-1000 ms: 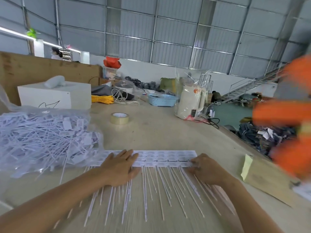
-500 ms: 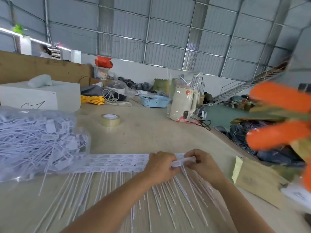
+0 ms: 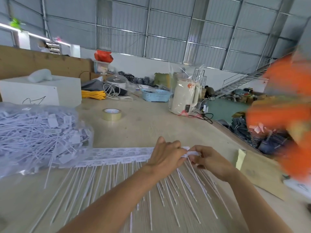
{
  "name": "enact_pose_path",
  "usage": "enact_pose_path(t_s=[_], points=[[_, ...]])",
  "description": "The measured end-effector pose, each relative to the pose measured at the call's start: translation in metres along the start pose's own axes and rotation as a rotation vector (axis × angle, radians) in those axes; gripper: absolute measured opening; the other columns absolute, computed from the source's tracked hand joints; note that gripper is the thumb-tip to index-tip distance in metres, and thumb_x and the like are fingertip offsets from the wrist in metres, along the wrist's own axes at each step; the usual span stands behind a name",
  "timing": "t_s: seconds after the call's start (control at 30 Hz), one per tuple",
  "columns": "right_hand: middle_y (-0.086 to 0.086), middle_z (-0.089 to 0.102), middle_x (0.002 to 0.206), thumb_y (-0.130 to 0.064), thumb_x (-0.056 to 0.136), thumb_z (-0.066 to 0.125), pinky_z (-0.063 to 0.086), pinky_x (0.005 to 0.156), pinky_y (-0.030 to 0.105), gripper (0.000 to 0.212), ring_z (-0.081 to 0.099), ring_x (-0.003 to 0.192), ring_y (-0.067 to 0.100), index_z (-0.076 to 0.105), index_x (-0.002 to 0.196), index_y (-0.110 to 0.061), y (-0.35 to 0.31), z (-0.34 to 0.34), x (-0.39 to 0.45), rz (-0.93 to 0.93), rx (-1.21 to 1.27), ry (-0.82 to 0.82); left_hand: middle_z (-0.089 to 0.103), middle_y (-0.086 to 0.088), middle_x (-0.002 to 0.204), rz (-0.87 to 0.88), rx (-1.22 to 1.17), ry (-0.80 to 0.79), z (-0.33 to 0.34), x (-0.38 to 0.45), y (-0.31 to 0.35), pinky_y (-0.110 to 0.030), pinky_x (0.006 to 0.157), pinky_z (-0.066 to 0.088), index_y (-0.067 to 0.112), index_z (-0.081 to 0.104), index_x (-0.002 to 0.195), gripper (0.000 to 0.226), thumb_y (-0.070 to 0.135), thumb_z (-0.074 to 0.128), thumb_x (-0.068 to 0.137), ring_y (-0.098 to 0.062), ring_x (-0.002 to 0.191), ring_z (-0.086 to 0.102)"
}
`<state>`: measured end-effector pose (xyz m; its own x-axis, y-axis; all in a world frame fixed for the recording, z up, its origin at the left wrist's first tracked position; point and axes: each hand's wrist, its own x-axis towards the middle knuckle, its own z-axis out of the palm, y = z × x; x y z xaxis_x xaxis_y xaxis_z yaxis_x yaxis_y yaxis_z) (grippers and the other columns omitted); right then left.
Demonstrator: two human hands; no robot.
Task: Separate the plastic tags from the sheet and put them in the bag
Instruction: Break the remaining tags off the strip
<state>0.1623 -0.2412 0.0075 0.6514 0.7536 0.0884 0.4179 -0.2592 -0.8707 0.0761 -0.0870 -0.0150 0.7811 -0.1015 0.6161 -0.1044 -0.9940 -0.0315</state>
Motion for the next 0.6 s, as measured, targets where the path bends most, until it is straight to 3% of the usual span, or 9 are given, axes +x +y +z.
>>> enact_pose_path(t_s=[0.17,0.27,0.33,0.4,0.47,0.53,0.6], points=[[-0.004,0.060,0.071,0.008,0.083,0.059,0.038,0.059,0.007,0.018,0.054,0.062,-0.004,0.064,0.079,-0.009,-0.001,0.009,0.006,-0.188,-0.280,0.096,0.063,-0.005,0.100,0.018,0.156,-0.102,-0.001,-0.003,0.002,-0.034,0.078,0.017,0.015,0.061,0.112,0.030,0.027,0.038,0.098,-0.027,0.086,0.060],[-0.015,0.062,0.072,0.009,0.080,0.062,0.037,0.063,0.002,0.029,0.056,0.066,-0.015,0.064,0.073,-0.019,0.003,0.008,0.008,-0.259,-0.306,0.121,0.063,-0.004,0.081,0.054,0.221,-0.102,-0.004,-0.003,0.003,-0.033,0.073,0.021,0.011,0.066,0.093,0.020,0.017,0.047,0.092,-0.026,0.068,0.060],[-0.019,0.063,0.068,0.010,0.079,0.063,0.037,0.064,0.002,0.036,0.056,0.067,-0.016,0.063,0.070,-0.025,0.005,0.009,0.008,-0.283,-0.326,0.143,0.061,-0.005,0.080,0.070,0.233,-0.100,-0.005,-0.004,0.004,-0.033,0.072,0.020,0.009,0.065,0.091,0.017,0.014,0.049,0.092,-0.026,0.066,0.058],[-0.024,0.063,0.061,0.014,0.077,0.062,0.037,0.062,0.000,0.042,0.056,0.066,-0.018,0.060,0.064,-0.025,0.007,0.012,0.008,-0.327,-0.328,0.155,0.062,-0.005,0.087,0.043,0.187,-0.117,-0.004,-0.005,0.003,-0.033,0.073,0.013,0.010,0.064,0.095,0.021,0.016,0.044,0.095,-0.027,0.074,0.057],[-0.019,0.060,0.056,0.019,0.075,0.062,0.038,0.061,0.000,0.036,0.057,0.063,-0.016,0.062,0.060,-0.015,0.008,0.015,0.008,-0.383,-0.305,0.160,0.063,-0.003,0.091,-0.025,0.109,-0.168,-0.006,-0.004,0.001,-0.032,0.070,0.009,0.013,0.065,0.095,0.028,0.022,0.039,0.099,-0.025,0.079,0.056],[-0.017,0.058,0.060,0.018,0.072,0.066,0.039,0.062,0.003,0.023,0.057,0.062,-0.013,0.066,0.064,-0.004,0.007,0.015,0.007,-0.430,-0.283,0.180,0.062,-0.003,0.086,-0.066,-0.007,-0.187,-0.007,-0.003,0.000,-0.032,0.071,0.012,0.015,0.067,0.091,0.033,0.027,0.037,0.100,-0.023,0.076,0.054],[-0.013,0.057,0.062,0.018,0.071,0.068,0.039,0.061,0.005,0.026,0.057,0.062,-0.010,0.066,0.064,-0.007,0.007,0.015,0.008,-0.447,-0.325,0.244,0.056,-0.001,0.073,-0.116,-0.168,-0.191,-0.007,-0.004,-0.002,-0.031,0.072,0.020,0.018,0.065,0.081,0.034,0.029,0.039,0.100,-0.020,0.068,0.049]])
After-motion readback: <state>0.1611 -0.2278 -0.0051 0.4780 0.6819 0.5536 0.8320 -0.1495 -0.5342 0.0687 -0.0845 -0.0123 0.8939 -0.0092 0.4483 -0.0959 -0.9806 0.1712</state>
